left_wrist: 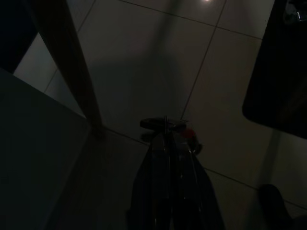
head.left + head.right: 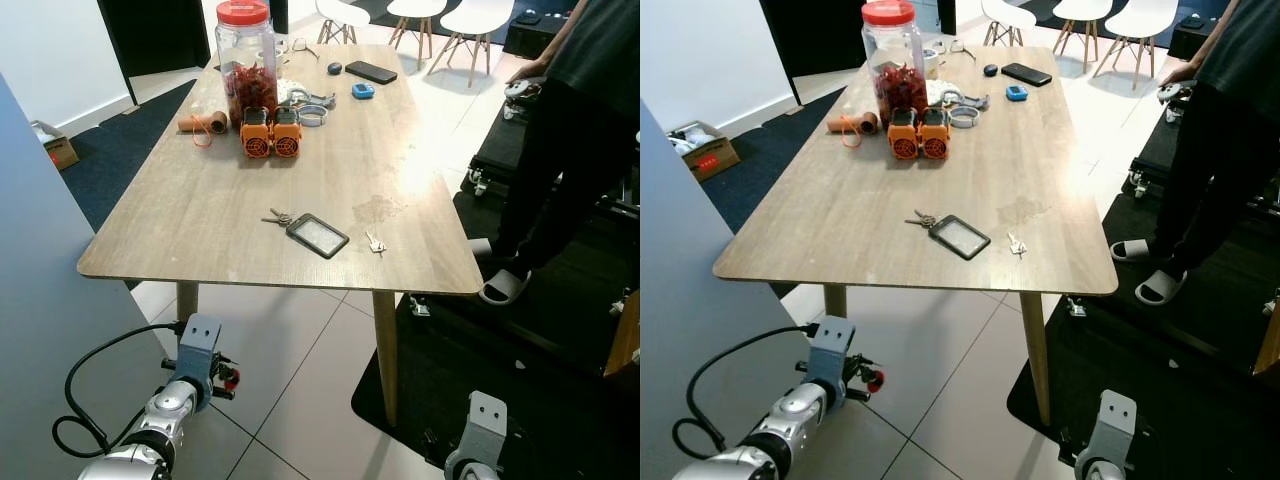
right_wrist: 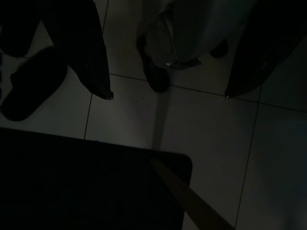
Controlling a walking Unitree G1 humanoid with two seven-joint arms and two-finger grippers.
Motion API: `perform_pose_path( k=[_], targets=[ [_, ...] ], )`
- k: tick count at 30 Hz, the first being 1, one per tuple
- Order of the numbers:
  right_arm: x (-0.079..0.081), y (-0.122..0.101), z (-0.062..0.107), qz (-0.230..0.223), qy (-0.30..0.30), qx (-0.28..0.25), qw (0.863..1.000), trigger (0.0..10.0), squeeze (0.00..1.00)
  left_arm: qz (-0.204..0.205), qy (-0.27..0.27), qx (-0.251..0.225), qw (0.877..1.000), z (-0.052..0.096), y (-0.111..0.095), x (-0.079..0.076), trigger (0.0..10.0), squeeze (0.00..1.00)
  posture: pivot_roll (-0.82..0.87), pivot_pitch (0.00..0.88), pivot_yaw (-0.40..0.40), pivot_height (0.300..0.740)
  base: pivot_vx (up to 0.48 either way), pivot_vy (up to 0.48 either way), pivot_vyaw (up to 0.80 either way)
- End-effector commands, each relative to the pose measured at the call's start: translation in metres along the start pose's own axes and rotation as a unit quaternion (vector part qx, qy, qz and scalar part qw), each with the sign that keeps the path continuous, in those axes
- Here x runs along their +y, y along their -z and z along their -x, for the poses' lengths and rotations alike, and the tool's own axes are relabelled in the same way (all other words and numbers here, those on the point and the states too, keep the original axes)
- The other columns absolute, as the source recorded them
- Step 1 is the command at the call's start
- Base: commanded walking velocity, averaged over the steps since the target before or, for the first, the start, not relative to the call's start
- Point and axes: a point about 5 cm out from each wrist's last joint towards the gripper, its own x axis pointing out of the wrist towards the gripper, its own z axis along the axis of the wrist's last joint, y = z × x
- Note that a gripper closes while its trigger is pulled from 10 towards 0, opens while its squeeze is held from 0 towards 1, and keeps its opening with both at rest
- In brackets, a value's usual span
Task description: Hang keys on a hook
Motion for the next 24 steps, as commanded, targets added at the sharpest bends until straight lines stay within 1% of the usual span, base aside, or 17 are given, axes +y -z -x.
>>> perform_pose_path(
  k=[1, 7, 11, 17, 24],
  targets=[
    [0.000, 0.004, 0.001, -0.008, 0.002, 0.011, 1.000, 10.0, 0.00, -0.006, -0.012, -0.008, 1.000, 0.002, 0.001, 0.003, 10.0, 0.00, 0.04, 0.000, 0.018, 0.740, 0.000, 0.000, 0.00],
    [0.000, 0.008, 0.002, -0.006, 0.003, 0.015, 1.000, 10.0, 0.00, 0.009, -0.017, 0.002, 1.000, 0.003, 0.007, 0.005, 10.0, 0.00, 0.03, 0.000, 0.029, 0.740, 0.000, 0.000, 0.00],
    [-0.004, 0.024, 0.006, -0.009, 0.016, 0.043, 0.999, 10.0, 0.00, -0.001, 0.009, 0.012, 1.000, 0.004, 0.013, -0.004, 10.0, 0.00, 0.02, 0.000, 0.044, 0.740, 0.000, 0.000, 0.00],
    [-0.004, 0.031, 0.009, 0.002, 0.017, 0.047, 0.999, 10.0, 0.00, -0.008, 0.025, 0.007, 1.000, 0.003, 0.011, -0.008, 10.0, 0.00, 0.02, 0.011, 0.051, 0.740, 0.000, 0.000, 0.00],
    [-0.002, 0.032, 0.009, 0.004, 0.018, 0.040, 0.999, 10.0, 0.00, -0.002, 0.019, 0.006, 1.000, 0.002, 0.009, -0.006, 10.0, 0.00, 0.02, 0.014, 0.054, 0.740, 0.000, 0.000, 0.00]
  ],
)
